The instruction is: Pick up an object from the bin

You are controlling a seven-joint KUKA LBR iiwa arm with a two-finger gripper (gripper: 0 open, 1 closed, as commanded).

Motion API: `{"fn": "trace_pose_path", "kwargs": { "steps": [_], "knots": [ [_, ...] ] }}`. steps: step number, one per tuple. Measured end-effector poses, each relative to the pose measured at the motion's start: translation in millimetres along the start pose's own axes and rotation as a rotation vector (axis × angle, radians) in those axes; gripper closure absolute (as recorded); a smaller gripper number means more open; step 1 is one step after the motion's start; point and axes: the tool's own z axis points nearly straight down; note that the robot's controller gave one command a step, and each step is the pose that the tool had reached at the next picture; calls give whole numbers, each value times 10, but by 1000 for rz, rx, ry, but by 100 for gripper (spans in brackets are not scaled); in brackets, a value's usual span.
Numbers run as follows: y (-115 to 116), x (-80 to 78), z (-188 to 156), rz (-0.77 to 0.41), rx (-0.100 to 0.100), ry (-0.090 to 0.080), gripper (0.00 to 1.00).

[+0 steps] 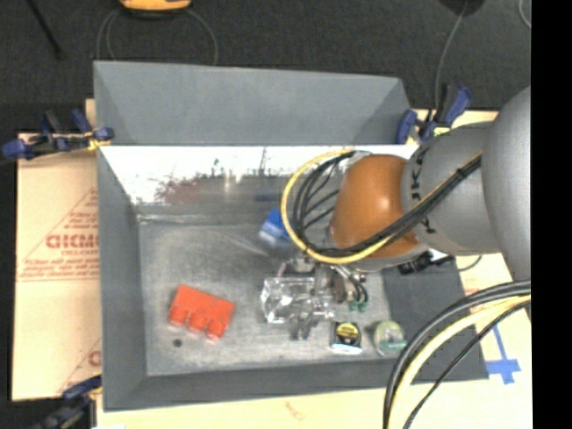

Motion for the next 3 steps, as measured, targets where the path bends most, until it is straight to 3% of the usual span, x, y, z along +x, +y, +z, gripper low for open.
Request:
{"fn": "trace_pose_path", "kwargs": {
  "steps": [1, 2, 3],
  "knots": [
    [162, 129, -298, 212, 1, 5, 0],
    [139, 254, -373, 235, 2, 9, 0],
    [75, 272, -40, 287, -2, -11, 0]
  ]
}}
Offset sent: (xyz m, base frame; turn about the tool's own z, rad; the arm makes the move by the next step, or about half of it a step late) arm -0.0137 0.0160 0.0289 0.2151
